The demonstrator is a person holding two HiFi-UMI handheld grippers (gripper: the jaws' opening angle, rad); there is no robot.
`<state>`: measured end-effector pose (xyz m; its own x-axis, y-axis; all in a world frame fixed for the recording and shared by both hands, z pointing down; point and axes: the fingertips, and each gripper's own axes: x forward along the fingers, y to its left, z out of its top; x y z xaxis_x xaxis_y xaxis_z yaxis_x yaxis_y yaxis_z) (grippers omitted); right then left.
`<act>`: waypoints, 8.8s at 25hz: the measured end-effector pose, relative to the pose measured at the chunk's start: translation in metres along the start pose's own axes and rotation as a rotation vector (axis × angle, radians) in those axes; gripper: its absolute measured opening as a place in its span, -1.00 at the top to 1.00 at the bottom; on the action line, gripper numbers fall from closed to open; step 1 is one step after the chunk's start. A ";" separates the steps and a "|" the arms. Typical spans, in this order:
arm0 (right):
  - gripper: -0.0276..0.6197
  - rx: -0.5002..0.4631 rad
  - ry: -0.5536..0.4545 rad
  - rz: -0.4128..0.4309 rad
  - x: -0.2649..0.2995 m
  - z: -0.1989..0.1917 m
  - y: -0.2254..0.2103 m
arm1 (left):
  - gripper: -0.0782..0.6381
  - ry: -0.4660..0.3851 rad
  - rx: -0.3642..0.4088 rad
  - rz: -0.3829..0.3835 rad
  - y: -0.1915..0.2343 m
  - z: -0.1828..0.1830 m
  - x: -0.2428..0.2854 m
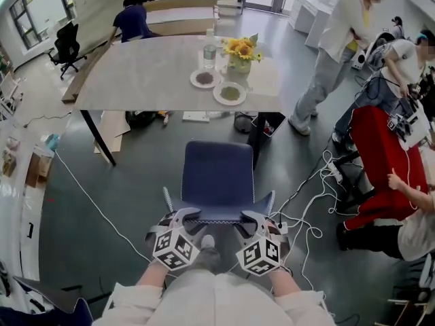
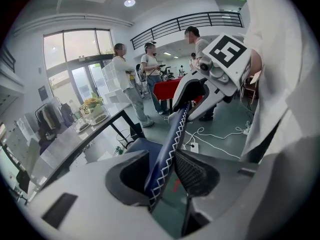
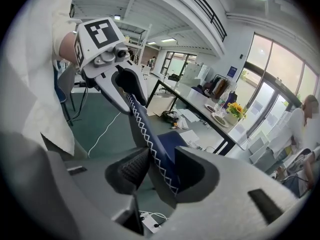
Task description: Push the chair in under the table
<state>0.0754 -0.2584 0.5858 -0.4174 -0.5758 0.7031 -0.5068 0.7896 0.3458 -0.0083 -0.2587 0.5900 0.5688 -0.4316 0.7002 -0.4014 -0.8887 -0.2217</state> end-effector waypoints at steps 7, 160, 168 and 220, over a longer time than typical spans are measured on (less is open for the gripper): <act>0.48 -0.015 -0.001 -0.030 0.027 0.006 -0.044 | 0.37 -0.002 0.000 -0.035 0.038 0.014 0.021; 0.90 0.357 -0.379 -0.017 -0.028 0.127 -0.147 | 0.66 -0.410 -0.136 0.085 0.127 0.136 -0.038; 0.91 0.408 -0.366 -0.001 -0.025 0.110 -0.144 | 0.68 -0.393 -0.160 0.085 0.118 0.134 -0.031; 0.91 0.341 -0.418 0.079 -0.068 0.107 -0.143 | 0.70 -0.405 -0.345 0.054 0.081 0.163 -0.016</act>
<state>0.0960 -0.3549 0.4218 -0.6928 -0.6079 0.3880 -0.6490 0.7601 0.0320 0.0671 -0.3494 0.4507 0.7449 -0.5612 0.3608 -0.6117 -0.7904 0.0333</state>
